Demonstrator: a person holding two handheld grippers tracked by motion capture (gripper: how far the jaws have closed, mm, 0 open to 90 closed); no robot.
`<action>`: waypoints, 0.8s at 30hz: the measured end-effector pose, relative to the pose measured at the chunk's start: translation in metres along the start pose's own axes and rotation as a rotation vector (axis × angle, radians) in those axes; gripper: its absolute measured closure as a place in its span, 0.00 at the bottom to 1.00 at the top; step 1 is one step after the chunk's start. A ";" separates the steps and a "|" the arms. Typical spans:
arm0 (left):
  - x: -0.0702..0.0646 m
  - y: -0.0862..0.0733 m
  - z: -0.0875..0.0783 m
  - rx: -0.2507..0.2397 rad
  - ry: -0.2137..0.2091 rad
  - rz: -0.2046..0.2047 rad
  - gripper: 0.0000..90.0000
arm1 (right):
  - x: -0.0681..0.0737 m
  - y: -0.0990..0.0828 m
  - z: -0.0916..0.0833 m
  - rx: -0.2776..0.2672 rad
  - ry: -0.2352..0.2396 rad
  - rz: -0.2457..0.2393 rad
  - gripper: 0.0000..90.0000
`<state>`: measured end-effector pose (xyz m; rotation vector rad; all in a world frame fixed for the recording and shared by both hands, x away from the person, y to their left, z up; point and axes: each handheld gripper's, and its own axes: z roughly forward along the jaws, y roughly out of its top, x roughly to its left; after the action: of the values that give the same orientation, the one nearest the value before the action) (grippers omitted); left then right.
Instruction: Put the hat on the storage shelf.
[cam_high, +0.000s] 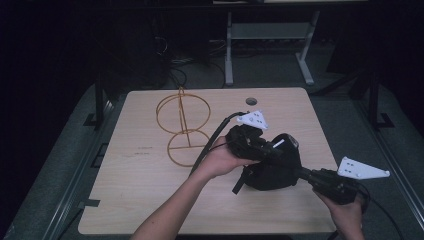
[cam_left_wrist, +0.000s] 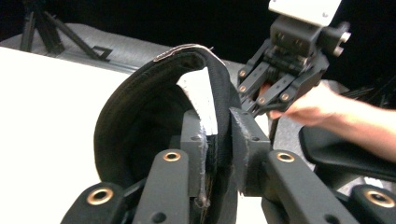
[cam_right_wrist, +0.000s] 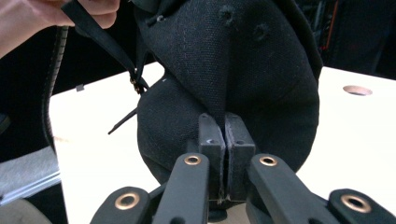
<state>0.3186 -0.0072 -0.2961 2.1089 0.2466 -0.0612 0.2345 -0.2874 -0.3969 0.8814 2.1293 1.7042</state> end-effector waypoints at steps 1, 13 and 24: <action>0.000 -0.001 -0.001 0.003 0.005 0.004 0.83 | 0.000 0.002 0.000 0.009 0.000 -0.004 0.98; -0.003 -0.010 -0.029 -0.003 0.064 0.011 0.68 | -0.011 0.020 -0.004 0.038 0.021 0.042 0.98; -0.004 -0.035 -0.055 0.015 0.116 0.001 0.61 | -0.016 0.043 -0.013 0.064 0.019 0.048 0.98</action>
<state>0.3043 0.0565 -0.2955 2.1301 0.3149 0.0605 0.2523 -0.3019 -0.3548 0.9440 2.2031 1.6826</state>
